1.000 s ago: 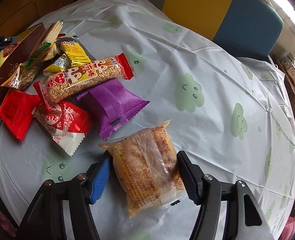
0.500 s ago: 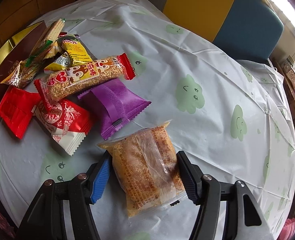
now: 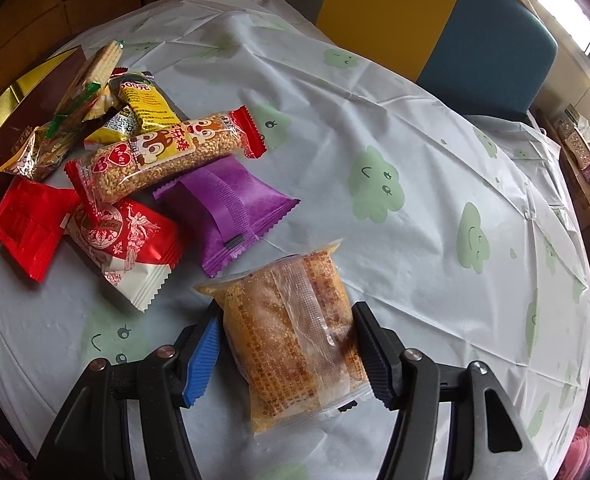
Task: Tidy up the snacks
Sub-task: 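Drop the red candy bar into the gold tin with the left tool while the right lifts the pastry bag, then carry the pastry bag over the gold tin with the right tool and release it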
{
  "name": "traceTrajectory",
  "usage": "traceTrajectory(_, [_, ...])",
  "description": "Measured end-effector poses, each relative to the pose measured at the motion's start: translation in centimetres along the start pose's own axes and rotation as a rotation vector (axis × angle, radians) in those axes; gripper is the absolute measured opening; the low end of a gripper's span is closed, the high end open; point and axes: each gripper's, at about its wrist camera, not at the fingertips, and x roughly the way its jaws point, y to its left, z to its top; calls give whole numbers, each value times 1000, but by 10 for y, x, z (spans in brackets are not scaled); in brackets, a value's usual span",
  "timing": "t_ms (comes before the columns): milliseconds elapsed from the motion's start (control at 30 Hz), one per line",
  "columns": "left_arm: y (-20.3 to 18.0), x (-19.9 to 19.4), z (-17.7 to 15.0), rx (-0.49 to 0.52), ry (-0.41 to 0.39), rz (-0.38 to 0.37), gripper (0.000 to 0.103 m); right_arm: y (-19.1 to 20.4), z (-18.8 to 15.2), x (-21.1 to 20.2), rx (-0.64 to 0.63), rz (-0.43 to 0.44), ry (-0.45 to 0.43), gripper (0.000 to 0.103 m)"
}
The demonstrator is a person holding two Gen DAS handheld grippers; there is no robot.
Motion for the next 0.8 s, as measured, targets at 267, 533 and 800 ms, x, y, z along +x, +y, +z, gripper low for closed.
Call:
traceTrajectory(267, [16, -8, -8, -19, -16, 6, 54, 13, 5, -11, 66, -75, 77, 62])
traceTrajectory(533, [27, -6, -14, -48, -13, 2, 54, 24, -9, -52, 192, -30, 11, 62])
traceTrajectory(800, [42, -4, -15, -92, -11, 18, 54, 81, 5, -94, 178, 170, -111, 62])
